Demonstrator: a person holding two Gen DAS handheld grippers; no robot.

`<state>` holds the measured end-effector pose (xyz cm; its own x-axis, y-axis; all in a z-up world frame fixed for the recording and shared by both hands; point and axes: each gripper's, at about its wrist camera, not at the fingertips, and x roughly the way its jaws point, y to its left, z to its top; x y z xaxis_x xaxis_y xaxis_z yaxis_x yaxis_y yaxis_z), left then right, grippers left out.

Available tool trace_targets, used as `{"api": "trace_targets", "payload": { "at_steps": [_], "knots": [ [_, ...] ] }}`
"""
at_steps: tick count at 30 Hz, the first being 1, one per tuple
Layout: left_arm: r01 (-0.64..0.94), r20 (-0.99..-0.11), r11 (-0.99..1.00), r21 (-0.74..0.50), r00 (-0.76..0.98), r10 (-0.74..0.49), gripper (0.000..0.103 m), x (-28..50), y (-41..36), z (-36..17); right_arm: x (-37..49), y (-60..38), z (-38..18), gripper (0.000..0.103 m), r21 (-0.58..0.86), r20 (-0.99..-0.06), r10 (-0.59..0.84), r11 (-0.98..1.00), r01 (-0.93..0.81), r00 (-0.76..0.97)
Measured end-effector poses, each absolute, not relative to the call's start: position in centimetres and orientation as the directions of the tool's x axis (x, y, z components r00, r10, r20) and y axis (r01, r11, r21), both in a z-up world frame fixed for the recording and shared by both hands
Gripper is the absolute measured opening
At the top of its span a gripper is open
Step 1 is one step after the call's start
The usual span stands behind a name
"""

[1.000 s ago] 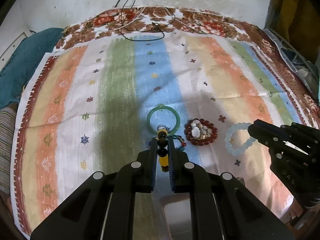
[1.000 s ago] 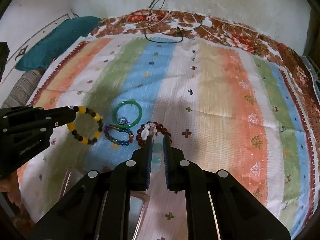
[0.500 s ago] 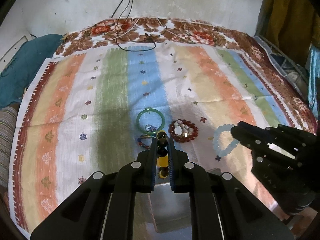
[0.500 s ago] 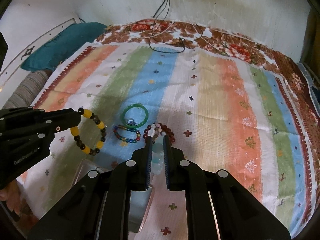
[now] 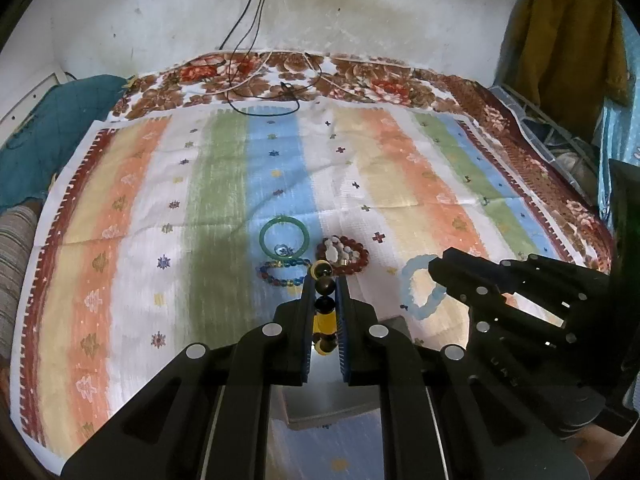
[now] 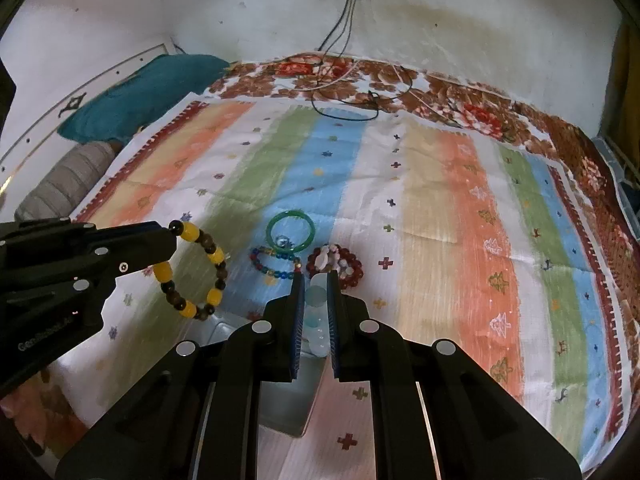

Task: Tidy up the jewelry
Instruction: 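Carry both bracelets to the silver tin and lower them inside, then open both tools to release the bracelets into the tin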

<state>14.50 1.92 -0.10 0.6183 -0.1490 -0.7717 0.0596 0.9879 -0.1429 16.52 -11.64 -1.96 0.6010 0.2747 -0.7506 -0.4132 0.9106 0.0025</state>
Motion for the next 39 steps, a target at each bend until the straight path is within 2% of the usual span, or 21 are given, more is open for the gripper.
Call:
{"api": "trace_targets", "payload": {
  "at_steps": [19, 30, 31, 34, 39],
  "knots": [
    [0.063, -0.766, 0.985, -0.163, 0.62, -0.167, 0.01, 10.9, 1.6, -0.4, 12.4, -12.1, -2.2, 0.012, 0.031, -0.748, 0.308, 0.901, -0.433, 0.588],
    [0.049, -0.792, 0.976, -0.213, 0.576, -0.202, 0.01, 10.5, 1.9, -1.4, 11.8, -11.9, -3.8, 0.013, 0.054, -0.788, 0.319, 0.888, -0.457, 0.526],
    [0.042, -0.798, 0.978, -0.204, 0.571, -0.191, 0.011, 10.6, 2.0, -1.6, 12.0, -11.8, -4.0, 0.015, 0.054, -0.795, 0.315, 0.888, -0.456, 0.519],
    [0.006, -0.803, 0.983, -0.183, 0.576, -0.153, 0.018, 10.8, 2.7, -1.8, 12.3, -12.4, -3.9, 0.041, 0.06, -0.791, 0.307, 0.9, -0.432, 0.529],
    [-0.054, -0.798, 0.982, -0.181, 0.591, -0.115, 0.037, 11.2, 4.3, -1.6, 13.2, -13.4, -3.9, 0.045, 0.058, -0.794, 0.286, 0.914, -0.402, 0.536]
  ]
}}
